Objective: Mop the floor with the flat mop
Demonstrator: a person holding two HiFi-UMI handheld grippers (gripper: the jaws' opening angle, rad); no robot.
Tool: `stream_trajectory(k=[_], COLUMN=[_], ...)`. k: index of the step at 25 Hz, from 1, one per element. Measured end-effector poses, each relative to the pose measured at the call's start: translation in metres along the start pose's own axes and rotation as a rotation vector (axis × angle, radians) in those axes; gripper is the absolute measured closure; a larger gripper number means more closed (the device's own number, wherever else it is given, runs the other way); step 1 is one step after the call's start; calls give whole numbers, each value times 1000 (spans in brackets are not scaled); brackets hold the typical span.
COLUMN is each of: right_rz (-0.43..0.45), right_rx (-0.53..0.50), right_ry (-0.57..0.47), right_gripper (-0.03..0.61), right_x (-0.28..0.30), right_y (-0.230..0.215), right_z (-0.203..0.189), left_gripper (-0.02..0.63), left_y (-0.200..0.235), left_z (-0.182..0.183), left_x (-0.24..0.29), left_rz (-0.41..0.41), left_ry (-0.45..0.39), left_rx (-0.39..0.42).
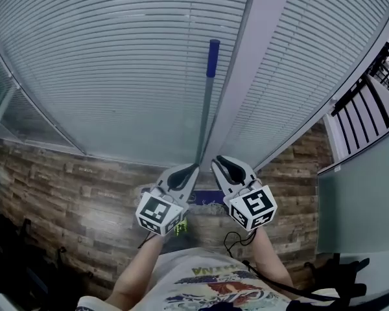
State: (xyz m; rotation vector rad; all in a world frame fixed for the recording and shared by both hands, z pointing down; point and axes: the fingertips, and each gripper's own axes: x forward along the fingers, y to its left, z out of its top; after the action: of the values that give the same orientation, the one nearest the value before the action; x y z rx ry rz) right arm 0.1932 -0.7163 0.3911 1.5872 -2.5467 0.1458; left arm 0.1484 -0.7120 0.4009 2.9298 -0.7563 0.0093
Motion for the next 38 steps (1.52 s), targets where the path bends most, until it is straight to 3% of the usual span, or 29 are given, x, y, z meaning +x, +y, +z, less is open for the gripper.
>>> stream_trajectory(k=[10, 14, 16, 18, 25, 32, 38], right_rz=[-51, -72, -91, -100, -77, -42, 17], right_rx=[14, 3, -3, -8, -23, -7, -56], right_ry=[-2, -7, -14, -17, -8, -14, -40], right_gripper=[521, 472, 463, 453, 446, 425, 425], right_x=[91, 117, 123, 126, 161, 208, 198], right_y=[-64, -88, -96, -102, -141, -187, -171], right_z=[15, 27, 30, 33, 42, 16, 73], left_gripper=[607, 591, 513, 483, 480, 479, 481], left_y=[76, 100, 106, 110, 136, 177, 166], left_z=[2, 11, 11, 11, 18, -25, 23], left_x=[82, 110, 117, 123, 175, 231, 232], left_rz=[-99, -94, -94, -90, -69, -11, 23], left_ry=[52, 46, 42, 36, 60, 102, 41], left_rx=[29, 49, 67, 85, 117, 125, 120])
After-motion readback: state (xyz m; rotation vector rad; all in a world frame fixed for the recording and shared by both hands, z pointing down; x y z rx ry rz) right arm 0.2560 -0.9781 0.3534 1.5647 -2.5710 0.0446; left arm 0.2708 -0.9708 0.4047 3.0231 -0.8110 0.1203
